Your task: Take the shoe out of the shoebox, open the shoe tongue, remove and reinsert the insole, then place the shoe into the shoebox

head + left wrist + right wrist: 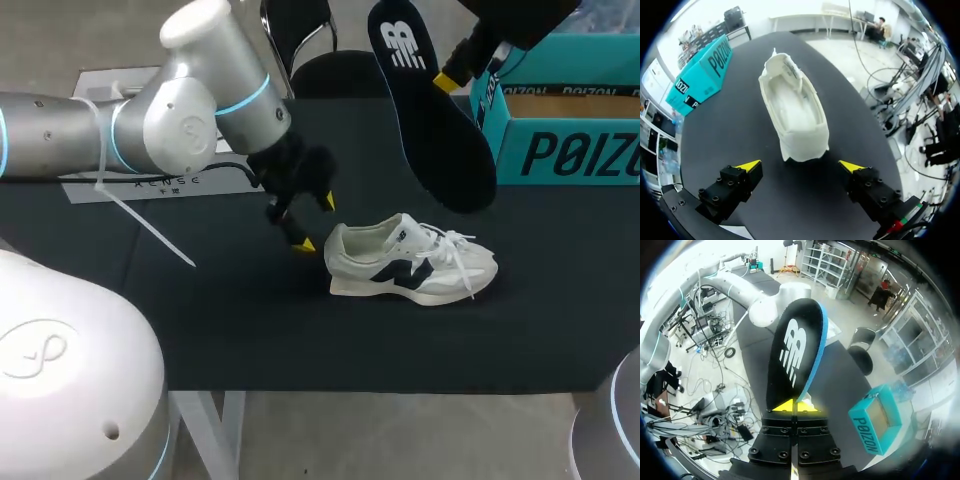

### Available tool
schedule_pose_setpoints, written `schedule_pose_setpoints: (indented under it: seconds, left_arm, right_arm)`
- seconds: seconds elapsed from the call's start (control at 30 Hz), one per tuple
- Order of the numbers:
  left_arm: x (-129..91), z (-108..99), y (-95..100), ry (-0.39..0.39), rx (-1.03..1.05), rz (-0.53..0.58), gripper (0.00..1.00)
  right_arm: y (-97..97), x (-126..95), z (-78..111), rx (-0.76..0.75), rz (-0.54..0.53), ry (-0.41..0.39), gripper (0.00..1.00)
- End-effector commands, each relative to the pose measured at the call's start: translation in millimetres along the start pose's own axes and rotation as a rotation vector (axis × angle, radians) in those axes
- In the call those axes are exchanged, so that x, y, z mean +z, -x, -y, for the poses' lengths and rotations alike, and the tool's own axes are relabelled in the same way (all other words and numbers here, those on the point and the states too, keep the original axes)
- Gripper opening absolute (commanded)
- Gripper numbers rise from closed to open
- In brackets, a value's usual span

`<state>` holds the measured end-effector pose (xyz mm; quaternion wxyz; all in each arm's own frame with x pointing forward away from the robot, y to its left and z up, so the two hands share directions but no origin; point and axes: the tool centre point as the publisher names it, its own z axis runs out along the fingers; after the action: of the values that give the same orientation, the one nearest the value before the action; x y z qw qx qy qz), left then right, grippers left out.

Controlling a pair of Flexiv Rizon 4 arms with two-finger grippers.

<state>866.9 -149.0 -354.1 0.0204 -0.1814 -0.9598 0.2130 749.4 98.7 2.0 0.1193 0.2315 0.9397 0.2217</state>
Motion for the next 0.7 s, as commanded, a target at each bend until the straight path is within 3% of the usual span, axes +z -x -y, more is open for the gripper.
schedule_pose_setpoints:
  seconds: [0.03,0.4,0.7]
  left_arm:
    - [0,3,-1.8,0.014,0.000,0.001,1.00]
    - [-2,6,-1.1,0.008,0.002,0.025,1.00]
    - [-2,6,-1.1,0.008,0.002,0.025,1.00]
  right_arm:
    - [0.1,1,-1.7,0.001,0.000,-0.004,0.00]
    - [0.1,1,-1.7,0.001,0.000,-0.004,0.00]
    - [-23.8,-27,9.3,0.044,0.044,-0.051,0.00]
